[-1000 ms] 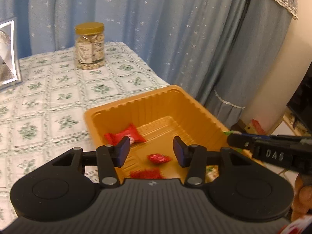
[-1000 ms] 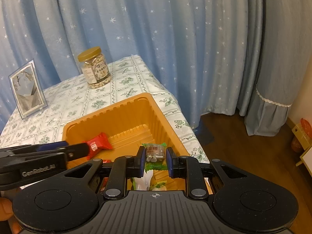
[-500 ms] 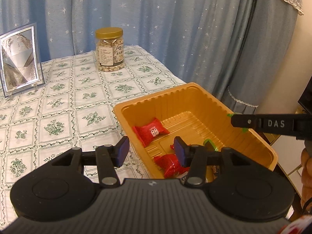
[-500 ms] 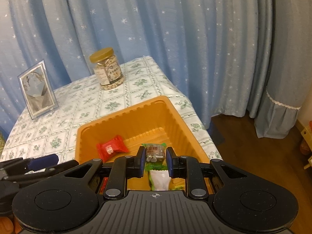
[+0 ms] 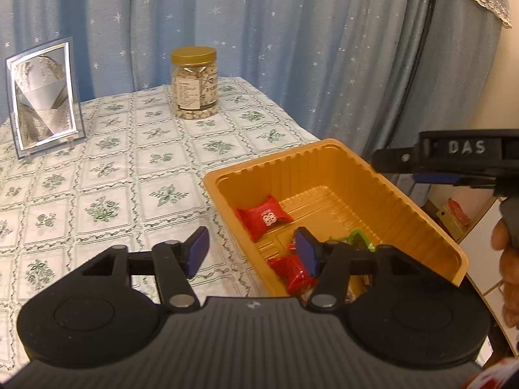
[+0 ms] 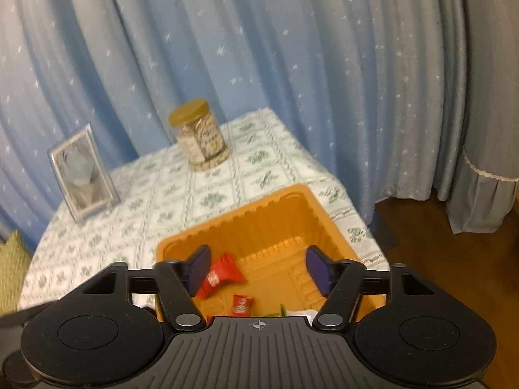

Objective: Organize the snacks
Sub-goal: 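Carry both candies over the orange tray and open both tools to drop them, then withdraw both open tools away from the orange tray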

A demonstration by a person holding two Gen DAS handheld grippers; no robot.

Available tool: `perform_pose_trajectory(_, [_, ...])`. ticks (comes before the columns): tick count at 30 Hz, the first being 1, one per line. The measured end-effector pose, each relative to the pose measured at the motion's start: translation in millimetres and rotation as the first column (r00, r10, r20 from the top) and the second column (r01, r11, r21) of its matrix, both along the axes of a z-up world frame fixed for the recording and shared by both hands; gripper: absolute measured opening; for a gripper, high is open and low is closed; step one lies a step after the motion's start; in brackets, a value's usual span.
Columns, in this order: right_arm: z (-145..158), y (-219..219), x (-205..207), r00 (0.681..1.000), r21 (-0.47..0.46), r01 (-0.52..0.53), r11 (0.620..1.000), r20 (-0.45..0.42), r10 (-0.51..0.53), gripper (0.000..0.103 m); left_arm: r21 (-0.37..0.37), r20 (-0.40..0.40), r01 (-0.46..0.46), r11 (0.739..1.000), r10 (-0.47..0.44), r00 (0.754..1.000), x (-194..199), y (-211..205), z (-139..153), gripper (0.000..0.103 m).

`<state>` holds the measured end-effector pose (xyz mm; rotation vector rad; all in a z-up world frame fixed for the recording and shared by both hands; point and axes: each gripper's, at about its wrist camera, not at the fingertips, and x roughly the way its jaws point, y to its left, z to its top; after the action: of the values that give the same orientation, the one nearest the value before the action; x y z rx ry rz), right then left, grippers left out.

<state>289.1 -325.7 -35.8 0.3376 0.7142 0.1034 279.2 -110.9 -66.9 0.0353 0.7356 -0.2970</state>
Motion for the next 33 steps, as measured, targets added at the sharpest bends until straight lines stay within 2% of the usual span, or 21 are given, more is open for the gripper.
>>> perform_pose_trajectory(5, [3,-10,-12,0.999,0.003,0.032,0.999,-0.013,-0.032,0.065,-0.009,0.001,-0.017,1.000,0.017,1.000,-9,4,4,0.076])
perform_pose_trajectory(7, [4,-12,-20,0.999,-0.001,0.042,0.999,-0.023,-0.042,0.065,-0.004,0.007,-0.027,1.000,0.027,1.000,-15,4,7,0.086])
perform_pose_trajectory(11, [10,-15,-38,0.997,-0.011,0.065,0.998,-0.042,-0.065,0.066,0.045,0.025,-0.054,0.998,0.053,0.998,-32,2,14,0.095])
perform_pose_trajectory(16, [20,-18,-72,0.994,-0.027,0.090,0.996,-0.057,-0.091,0.077,0.035,0.011,-0.064,0.997,0.064,0.998,-57,4,25,0.103])
perform_pose_trajectory(26, [38,-10,-148,0.989,-0.057,0.111,0.992,-0.086,-0.116,0.083,0.024,0.010,-0.084,0.996,0.084,0.996,-124,14,46,0.103])
perform_pose_trajectory(33, [49,14,-196,0.994,-0.121,0.055,0.991,-0.091,-0.066,0.083,0.022,0.013,-0.111,0.994,0.111,0.994,-170,28,56,0.103])
